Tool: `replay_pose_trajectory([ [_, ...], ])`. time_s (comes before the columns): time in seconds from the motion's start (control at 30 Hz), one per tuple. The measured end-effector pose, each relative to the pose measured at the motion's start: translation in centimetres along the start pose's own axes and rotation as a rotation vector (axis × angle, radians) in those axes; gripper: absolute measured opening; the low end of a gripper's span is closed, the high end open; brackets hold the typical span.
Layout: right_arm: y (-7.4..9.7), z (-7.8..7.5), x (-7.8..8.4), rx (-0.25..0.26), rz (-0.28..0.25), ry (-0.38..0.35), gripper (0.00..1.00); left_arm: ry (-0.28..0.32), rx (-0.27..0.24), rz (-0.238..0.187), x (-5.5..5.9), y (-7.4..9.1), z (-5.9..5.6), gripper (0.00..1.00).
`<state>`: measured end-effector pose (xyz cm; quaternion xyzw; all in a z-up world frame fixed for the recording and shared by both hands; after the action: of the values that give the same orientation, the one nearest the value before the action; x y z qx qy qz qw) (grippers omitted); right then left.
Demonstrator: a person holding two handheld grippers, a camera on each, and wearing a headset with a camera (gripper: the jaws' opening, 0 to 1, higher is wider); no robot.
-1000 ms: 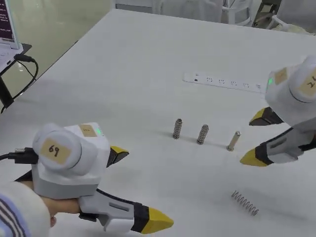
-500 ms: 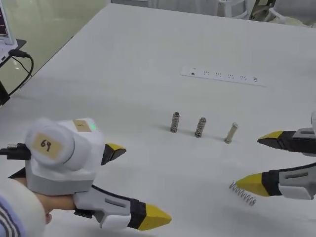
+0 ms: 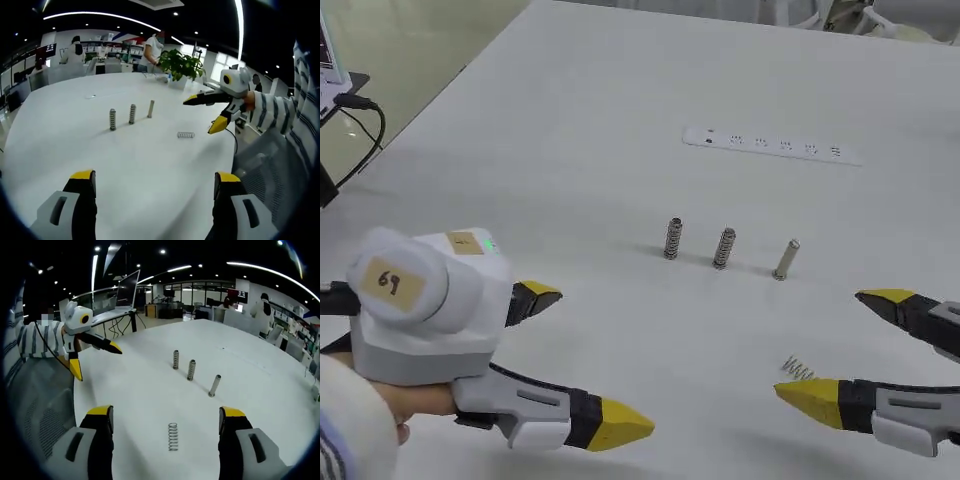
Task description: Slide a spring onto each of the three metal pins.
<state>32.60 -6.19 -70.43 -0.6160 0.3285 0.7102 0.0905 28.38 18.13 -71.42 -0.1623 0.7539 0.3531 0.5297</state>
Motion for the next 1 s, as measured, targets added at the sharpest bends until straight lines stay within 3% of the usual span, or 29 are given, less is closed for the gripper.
replay_pose_trajectory([
  [0.17,0.5,0.7,0.8,0.015,0.002,0.041,0.96,-0.013,0.003,0.012,0.1,0.0,-0.1,0.95],
  [0.27,0.8,1.2,1.0,0.007,-0.008,0.024,0.99,-0.015,0.004,0.023,0.3,0.0,-0.1,0.95],
  [0.6,1.5,1.2,2.6,0.047,0.038,-0.026,0.99,-0.021,0.016,0.035,0.3,-0.3,-0.1,0.95],
  [1.0,1.9,1.6,2.6,0.066,0.017,-0.067,0.98,-0.063,0.042,0.052,-0.8,-1.5,0.4,0.94],
])
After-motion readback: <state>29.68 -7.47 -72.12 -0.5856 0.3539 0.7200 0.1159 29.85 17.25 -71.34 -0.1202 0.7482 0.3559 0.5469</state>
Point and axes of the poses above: the centre of the closed fingertips' face, and the gripper's own axes: y roughly backward along the fingers, z roughly to its left, x roughly out of its underside, the point moved 6 cm from there along y, roughly backward along the fingers, and after that the axes turned 11 degrees about -z, right-handed, at the moved point
